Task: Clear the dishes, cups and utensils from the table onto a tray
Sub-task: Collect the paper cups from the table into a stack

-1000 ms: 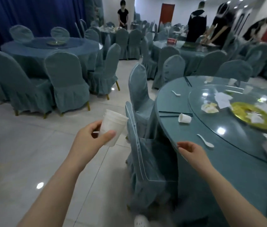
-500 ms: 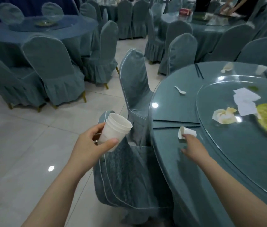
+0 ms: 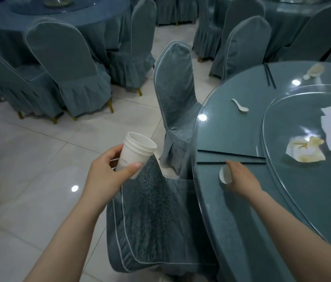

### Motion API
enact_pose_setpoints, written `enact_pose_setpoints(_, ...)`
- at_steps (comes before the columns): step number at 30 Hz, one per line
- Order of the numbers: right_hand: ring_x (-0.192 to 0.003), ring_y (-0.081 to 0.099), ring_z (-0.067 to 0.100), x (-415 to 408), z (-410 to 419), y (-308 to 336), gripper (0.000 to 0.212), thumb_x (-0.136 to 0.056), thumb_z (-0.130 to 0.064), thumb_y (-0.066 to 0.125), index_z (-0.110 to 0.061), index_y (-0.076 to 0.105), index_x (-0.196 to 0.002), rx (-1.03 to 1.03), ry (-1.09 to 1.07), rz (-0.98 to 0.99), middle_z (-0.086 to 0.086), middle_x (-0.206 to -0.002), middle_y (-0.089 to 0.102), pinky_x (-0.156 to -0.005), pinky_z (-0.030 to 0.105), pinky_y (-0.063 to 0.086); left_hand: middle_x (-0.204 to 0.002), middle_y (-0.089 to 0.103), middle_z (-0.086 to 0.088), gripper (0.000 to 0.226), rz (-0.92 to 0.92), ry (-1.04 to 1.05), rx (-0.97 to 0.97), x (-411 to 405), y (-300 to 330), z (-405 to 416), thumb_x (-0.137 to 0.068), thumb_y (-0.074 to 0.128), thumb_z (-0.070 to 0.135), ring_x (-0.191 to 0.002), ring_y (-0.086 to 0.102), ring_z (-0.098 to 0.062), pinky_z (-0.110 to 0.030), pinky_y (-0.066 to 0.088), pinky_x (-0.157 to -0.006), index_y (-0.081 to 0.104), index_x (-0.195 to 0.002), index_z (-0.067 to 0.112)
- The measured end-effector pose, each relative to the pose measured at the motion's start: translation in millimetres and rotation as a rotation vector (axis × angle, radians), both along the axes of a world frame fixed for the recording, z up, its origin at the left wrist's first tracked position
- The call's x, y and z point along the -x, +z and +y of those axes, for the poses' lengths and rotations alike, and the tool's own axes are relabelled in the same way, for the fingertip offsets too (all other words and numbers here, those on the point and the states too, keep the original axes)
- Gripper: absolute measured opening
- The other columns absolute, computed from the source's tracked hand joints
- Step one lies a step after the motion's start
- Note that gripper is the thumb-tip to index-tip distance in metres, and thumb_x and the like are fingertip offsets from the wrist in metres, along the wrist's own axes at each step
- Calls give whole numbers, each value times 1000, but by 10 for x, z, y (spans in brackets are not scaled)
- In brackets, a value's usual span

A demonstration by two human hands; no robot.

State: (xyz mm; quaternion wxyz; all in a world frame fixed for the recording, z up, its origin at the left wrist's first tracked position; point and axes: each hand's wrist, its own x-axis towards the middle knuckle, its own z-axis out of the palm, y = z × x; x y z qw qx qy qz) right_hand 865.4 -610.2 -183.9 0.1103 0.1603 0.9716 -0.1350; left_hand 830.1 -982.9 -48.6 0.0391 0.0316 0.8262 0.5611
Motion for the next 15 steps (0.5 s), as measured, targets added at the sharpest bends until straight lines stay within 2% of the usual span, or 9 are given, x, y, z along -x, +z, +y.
enact_pose_setpoints(3,-121,49,22,0,-189,146,75,-70,-25,77,-16,43,-137,280,-66,90,4,-135,51,-92,26,39,-107,68,16,53,17,10,-40,94,25,-91,-69,80,28,-93,63,-3,-16,47,-70,60,-118,35)
enact_pose_setpoints(5,-111,55,17,13,-364,286,74,-64,-31,81,-23,49,-130,348,-50,108,-4,-124,58,-85,24,39,-106,66,20,51,42,3,-38,163,47,-198,-70,81,25,-93,62,1,-12,47,-67,58,-113,43)
enact_pose_setpoints(8,-102,58,11,96,-713,514,73,-60,-39,85,-29,53,-125,423,-31,141,-12,-113,60,-86,26,44,-102,62,28,53,94,-8,-2,280,101,-457,-69,81,25,-91,57,13,-8,44,-64,54,-104,53)
enact_pose_setpoints(10,-101,59,9,186,-979,671,64,-63,-33,85,-30,53,-119,535,-68,228,-13,-111,61,-86,25,46,-103,61,28,54,119,-9,18,369,109,-698,-67,82,26,-92,57,13,-10,42,-69,54,-105,53)
enact_pose_setpoints(13,-100,63,11,348,-1489,953,47,-71,-19,81,-37,55,-106,785,-118,365,-9,-111,63,-81,24,51,-110,60,20,61,150,-29,51,534,90,-1124,-65,83,24,-100,57,0,-21,45,-78,54,-113,48)
enact_pose_setpoints(15,-103,63,13,477,-1919,1163,47,-70,-18,78,-38,56,-106,895,-135,442,-8,-112,63,-76,19,52,-107,57,25,63,189,-70,95,654,93,-1426,-64,84,23,-101,56,0,-19,43,-78,52,-109,53)
